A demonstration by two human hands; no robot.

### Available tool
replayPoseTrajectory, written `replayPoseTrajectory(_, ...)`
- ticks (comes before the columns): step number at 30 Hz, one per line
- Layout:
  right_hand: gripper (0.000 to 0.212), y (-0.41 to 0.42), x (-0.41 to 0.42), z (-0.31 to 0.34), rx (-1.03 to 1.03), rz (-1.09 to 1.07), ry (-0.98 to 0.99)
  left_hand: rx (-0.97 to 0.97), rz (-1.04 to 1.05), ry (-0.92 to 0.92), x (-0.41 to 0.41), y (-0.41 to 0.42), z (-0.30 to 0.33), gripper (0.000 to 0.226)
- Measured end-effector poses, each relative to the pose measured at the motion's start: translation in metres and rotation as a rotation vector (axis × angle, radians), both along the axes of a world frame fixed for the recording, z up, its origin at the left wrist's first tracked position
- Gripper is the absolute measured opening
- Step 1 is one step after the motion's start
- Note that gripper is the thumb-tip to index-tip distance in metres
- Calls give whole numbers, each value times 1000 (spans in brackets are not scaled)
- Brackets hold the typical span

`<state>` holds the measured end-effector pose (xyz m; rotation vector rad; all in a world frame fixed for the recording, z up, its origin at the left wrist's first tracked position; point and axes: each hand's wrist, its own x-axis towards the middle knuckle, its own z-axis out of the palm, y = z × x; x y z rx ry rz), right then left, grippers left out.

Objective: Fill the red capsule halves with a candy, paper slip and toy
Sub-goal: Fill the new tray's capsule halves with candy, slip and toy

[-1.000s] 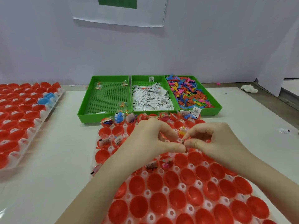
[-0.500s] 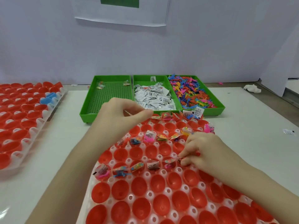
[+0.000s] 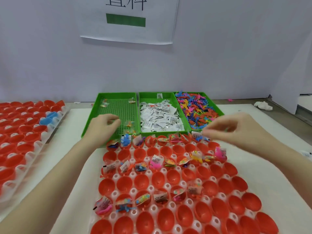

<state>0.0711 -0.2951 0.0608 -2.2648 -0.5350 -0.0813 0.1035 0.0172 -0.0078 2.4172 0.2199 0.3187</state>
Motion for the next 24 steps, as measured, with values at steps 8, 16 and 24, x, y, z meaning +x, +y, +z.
replayPoseTrajectory(8,51,-25,109,-44,-335,-274,210,217,-257,217,25,5,-3,29)
replayPoseTrajectory(16,43,-22,129,-62,-368,-227,221,134,-329,257,41,2,-2,55)
replayPoseTrajectory(24,26,-18,127,-60,-246,-302,43,146,-350,238,47,4,-3,18)
